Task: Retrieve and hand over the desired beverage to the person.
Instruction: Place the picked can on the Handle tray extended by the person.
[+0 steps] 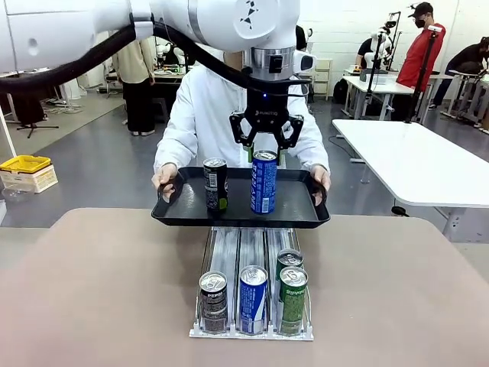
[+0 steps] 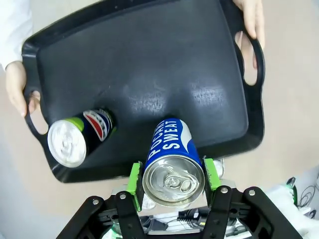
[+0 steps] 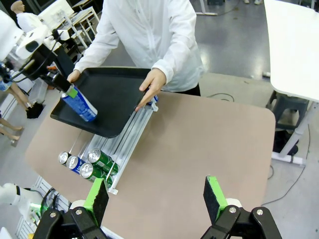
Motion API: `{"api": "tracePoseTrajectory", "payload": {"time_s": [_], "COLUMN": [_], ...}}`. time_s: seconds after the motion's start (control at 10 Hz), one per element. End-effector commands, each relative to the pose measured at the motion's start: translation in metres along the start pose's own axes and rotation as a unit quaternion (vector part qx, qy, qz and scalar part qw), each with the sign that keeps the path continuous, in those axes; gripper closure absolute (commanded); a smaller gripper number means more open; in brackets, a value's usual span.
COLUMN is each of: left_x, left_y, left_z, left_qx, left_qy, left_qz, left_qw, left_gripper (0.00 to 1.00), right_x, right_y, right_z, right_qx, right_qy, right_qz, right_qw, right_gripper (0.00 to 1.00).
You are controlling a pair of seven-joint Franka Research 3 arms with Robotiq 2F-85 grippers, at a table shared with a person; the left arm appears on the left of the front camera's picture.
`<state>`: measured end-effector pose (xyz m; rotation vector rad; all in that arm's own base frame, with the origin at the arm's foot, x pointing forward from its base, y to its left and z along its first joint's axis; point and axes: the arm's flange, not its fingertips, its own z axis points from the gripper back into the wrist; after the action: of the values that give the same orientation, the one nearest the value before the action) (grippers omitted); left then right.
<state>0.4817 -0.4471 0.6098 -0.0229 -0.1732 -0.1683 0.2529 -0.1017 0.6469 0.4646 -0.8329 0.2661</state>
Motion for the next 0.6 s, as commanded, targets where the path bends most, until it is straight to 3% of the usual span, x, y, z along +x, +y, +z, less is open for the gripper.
{"api": "tracePoseTrajectory", "payload": {"time_s": [0.0,0.5], "left_x": [0.022,0.029], "left_y": [0.002,-0.001], "left_z": [0.006,-0.009], "left_qx": [-0.013,0.0], "left_qy": [-0.008,0.016], "left_qz": [0.012,0.018], "left_qw": [1.0,1.0], "left_gripper": [0.42,0.42], "right_x": [0.0,0.0], "right_y": [-0.001,-0.001], "right_z": [-0.002,-0.002], "right_qx": [0.011,0.011], "right_qy": [-0.002,-0.002], "right_qz": [0.001,0.001], "right_qw": [1.0,1.0], "right_gripper": [0.0,0.0]}}
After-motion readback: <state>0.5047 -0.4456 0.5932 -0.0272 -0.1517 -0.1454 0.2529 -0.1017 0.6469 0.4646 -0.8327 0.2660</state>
